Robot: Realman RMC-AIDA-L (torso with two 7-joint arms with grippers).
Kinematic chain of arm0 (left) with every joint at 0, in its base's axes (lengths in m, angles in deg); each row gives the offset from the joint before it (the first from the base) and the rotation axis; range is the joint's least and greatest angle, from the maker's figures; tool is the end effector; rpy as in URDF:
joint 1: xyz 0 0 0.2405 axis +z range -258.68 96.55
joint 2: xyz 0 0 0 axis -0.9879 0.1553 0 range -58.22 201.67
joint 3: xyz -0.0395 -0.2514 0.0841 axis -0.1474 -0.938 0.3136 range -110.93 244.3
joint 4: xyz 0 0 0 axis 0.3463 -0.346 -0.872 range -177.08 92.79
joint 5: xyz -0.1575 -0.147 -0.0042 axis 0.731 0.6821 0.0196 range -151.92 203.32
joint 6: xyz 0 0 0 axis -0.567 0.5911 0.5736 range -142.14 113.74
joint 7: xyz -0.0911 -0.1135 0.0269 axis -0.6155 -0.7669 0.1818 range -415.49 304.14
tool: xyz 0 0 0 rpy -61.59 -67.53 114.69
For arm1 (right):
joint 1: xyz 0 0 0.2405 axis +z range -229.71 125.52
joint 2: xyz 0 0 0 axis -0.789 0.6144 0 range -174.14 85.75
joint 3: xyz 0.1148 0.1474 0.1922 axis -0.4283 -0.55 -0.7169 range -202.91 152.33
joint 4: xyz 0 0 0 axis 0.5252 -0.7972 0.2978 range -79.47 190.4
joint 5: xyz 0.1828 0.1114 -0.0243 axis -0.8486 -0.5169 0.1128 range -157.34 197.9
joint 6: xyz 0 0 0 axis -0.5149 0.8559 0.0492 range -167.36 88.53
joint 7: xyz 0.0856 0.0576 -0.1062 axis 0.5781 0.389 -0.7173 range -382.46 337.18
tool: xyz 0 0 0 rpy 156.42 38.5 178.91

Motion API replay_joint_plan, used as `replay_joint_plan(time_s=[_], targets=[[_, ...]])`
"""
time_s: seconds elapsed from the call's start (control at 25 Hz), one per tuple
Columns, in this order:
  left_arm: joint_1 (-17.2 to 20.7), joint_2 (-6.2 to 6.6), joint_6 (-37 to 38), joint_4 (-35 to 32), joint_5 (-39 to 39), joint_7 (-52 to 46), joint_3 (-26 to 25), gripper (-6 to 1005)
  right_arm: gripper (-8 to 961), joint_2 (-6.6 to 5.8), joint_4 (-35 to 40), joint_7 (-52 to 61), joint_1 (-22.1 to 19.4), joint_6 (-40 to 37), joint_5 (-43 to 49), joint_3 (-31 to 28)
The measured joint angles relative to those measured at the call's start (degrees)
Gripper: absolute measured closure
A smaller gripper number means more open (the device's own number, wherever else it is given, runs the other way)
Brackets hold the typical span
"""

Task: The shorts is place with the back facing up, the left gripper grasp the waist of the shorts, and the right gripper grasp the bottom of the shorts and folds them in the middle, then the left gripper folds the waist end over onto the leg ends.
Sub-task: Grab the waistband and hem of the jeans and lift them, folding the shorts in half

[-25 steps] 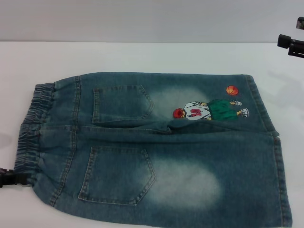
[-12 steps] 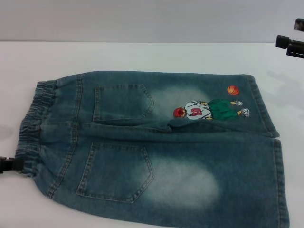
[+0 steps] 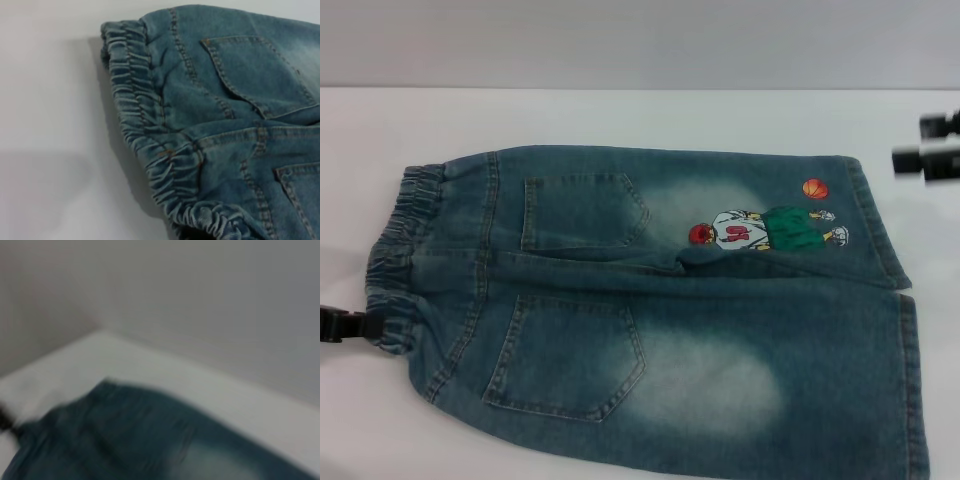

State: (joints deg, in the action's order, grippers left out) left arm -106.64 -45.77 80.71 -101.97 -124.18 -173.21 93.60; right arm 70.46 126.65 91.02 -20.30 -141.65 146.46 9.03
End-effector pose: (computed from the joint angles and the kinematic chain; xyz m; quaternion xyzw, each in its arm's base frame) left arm -0.3614 0.3019 0.0771 -0.8277 -0.5272 -0.0102 0.1921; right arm 0.2406 0.3599 0.1205 -0.9282 0.2921 0.1301 0.1903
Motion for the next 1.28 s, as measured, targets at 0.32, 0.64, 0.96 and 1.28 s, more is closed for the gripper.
replay_joint_plan(time_s=[0.32, 0.64, 0.96, 1.28], targets=[[-2.4, -0.32, 0.9, -0.5, 0.8, -2.1, 0.0, 942, 186, -0.33, 5.0, 2.1, 3.8, -18.6, 13.0, 10.5], [-3.1, -0.29, 1.2, -0.5, 1.8, -2.4, 0.1, 942, 186, -0.45, 0.6, 2.7, 2.8, -22.6, 14.8, 17.8], [-3.8, -0.29, 0.6, 0.1, 1.9, -2.4, 0.2, 942, 186, 0.78, -6.9, 1.9, 0.1, -21.5, 14.0, 7.1], [-4.5, -0.11, -0.3, 0.9, 2.5, -2.4, 0.2, 942, 187, 0.13, -14.6, 2.8, -5.6, -21.0, 10.2, -3.8]])
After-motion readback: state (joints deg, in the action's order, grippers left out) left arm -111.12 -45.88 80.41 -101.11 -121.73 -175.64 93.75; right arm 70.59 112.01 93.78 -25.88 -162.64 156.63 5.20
